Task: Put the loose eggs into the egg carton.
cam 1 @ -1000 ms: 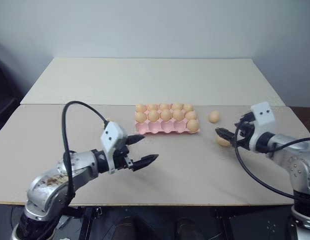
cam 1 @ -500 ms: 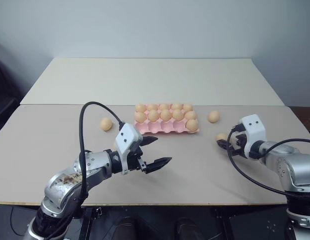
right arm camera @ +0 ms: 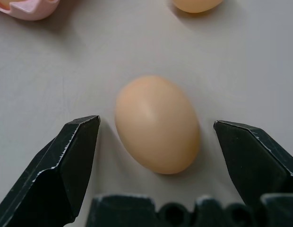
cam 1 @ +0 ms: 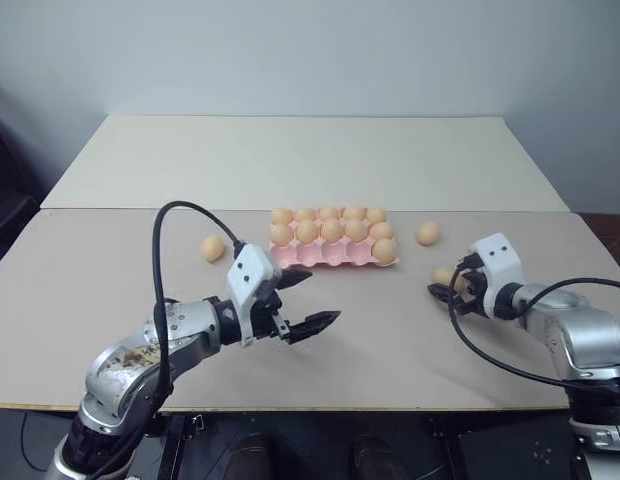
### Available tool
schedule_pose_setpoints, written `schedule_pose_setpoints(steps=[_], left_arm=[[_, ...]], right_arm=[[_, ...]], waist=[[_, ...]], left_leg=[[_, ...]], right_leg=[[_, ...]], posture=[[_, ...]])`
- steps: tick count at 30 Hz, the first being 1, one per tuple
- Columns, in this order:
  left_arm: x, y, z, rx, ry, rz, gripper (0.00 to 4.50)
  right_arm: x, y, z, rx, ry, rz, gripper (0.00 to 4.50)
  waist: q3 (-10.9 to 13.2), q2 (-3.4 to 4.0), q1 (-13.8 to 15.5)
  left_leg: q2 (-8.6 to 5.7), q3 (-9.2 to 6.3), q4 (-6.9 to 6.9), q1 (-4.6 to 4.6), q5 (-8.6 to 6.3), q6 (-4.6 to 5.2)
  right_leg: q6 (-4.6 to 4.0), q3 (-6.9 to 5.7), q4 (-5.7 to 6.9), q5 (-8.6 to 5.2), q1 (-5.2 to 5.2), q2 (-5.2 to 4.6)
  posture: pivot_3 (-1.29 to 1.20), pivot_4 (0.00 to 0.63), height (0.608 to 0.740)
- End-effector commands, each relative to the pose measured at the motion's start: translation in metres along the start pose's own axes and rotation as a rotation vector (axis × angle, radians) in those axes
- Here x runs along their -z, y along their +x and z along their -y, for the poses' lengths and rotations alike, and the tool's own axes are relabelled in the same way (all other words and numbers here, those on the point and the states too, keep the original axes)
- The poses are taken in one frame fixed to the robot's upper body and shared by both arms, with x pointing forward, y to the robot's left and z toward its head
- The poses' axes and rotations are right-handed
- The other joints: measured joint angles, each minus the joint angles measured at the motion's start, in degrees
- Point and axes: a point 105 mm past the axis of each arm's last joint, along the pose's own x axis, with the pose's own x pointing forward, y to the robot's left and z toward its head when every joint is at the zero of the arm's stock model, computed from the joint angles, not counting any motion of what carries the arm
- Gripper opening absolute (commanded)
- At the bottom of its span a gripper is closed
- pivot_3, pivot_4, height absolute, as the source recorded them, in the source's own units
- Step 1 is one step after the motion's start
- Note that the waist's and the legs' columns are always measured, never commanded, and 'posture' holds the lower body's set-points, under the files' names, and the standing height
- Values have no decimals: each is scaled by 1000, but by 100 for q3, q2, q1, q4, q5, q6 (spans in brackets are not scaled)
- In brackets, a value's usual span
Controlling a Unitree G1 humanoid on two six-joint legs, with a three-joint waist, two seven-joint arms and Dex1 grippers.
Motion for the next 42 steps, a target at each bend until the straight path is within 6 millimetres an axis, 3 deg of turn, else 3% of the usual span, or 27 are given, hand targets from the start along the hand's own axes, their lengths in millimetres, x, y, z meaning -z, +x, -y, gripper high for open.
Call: schedule_pose_setpoints(steps=[1, 5, 8, 12, 18, 21, 24, 27, 30, 36, 42], left_arm=[[-12, -2, 4, 9, 45, 37, 4430], [-11, -3, 5, 8, 44, 31, 4430], [-10, -4, 4, 5, 41, 30, 4430], [-8, -8, -3, -25, 42, 21, 4430], [-3, -26, -17, -117, 33, 6, 4430], [5, -38, -24, -175, 34, -20, 4430], [6, -42, -25, -193, 34, -17, 4430], [4, -38, -24, -202, 37, 4, 4430], [2, -35, -22, -206, 35, 19, 4430], [4, -36, -19, -219, 27, 20, 4430], [4, -37, -18, -226, 27, 19, 4430]], right_arm=[[-13, 0, 2, 16, -43, 52, 3902], [-13, 1, 2, 14, -46, 56, 2585], [-15, 0, 2, 15, -49, 63, 1883], [-28, -6, -3, -9, -75, 100, 1749], [-78, -23, -41, -158, -169, 249, 1667], [-107, -16, -58, -172, -178, 324, 1659], [-120, -5, -74, -188, -171, 344, 1657], [-122, 21, -86, -174, -154, 304, 1650], [-121, 31, -89, -174, -152, 284, 1649], [-110, 37, -97, -222, -189, 222, 1639], [-112, 36, -103, -252, -204, 222, 1637]], waist=[[0, 0, 0], [0, 0, 9], [0, 0, 9], [0, 0, 4], [0, 1, -39], [0, 1, -74], [0, 0, -61], [0, 1, -50], [0, 1, 1], [0, 1, -13], [0, 1, -65]], left_leg=[[0, 0, 0, 0, 0, 0], [0, 0, 0, 0, 0, 0], [0, 0, 0, 0, 0, 0], [0, 0, 0, 0, 0, 0], [2, 0, 0, 1, 0, 0], [5, -2, -1, 2, 0, 0], [5, -3, -1, 1, 0, -1], [4, -2, -1, -2, 0, -1], [3, -2, -1, -9, 1, -1], [4, -2, -1, -21, 2, -4], [4, -2, -1, -13, 3, -5]], right_leg=[[0, 0, 0, 0, 0, 0], [0, 0, 0, 0, 0, 0], [0, -1, 0, 0, 0, 0], [0, 0, 0, 0, 0, 0], [0, 0, 3, 0, -2, 1], [0, -1, 4, 0, -2, 2], [0, -5, 3, 0, -2, 3], [-1, -7, 3, 0, -2, 0], [-1, -13, 1, 0, -5, -2], [-2, -13, 6, 1, -21, -2], [-2, -12, 9, 1, -18, 0]], posture=[[0, 150, 740], [0, 150, 740], [0, 150, 740], [0, 150, 740], [0, 150, 740], [0, 150, 740], [0, 150, 740], [0, 150, 740], [0, 150, 740], [0, 150, 740], [0, 150, 740]])
